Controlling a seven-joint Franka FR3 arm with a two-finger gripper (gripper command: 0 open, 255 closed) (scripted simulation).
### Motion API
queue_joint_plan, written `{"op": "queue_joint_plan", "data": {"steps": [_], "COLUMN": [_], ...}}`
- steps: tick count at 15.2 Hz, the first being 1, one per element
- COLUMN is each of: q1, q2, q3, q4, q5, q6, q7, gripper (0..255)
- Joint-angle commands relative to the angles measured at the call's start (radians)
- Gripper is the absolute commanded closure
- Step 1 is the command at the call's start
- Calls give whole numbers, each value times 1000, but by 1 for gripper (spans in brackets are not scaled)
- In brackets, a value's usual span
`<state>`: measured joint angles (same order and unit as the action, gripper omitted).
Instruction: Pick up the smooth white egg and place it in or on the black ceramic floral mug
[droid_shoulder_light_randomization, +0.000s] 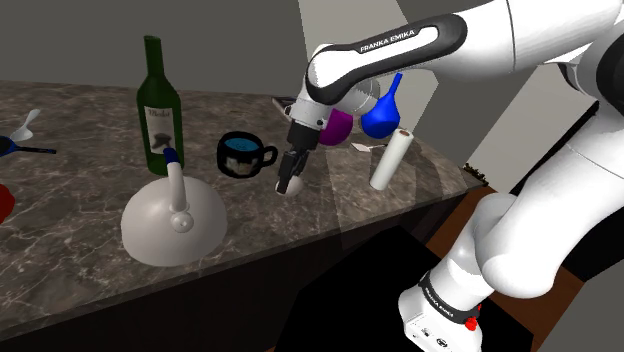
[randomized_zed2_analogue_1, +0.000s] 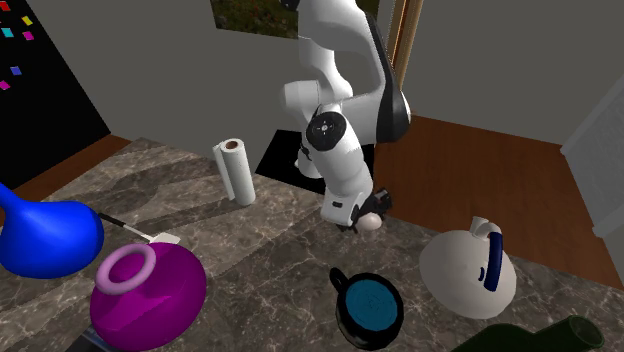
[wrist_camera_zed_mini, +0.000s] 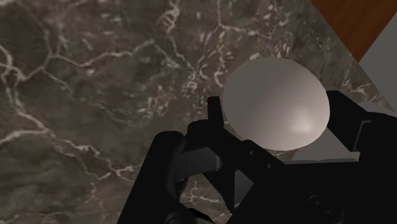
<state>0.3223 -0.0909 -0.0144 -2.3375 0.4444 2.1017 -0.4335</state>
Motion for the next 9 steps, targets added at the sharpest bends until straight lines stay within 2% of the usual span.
{"op": "queue_joint_plan", "data": {"steps": [1,9], "q1": [-2,-7], "q2": [-16,-67], "q3": [-1,-4], "q4": [11,67], "q5": [-8,-32], "q6": [-25,-125], "q7": [11,55], "gripper": [255,255]}}
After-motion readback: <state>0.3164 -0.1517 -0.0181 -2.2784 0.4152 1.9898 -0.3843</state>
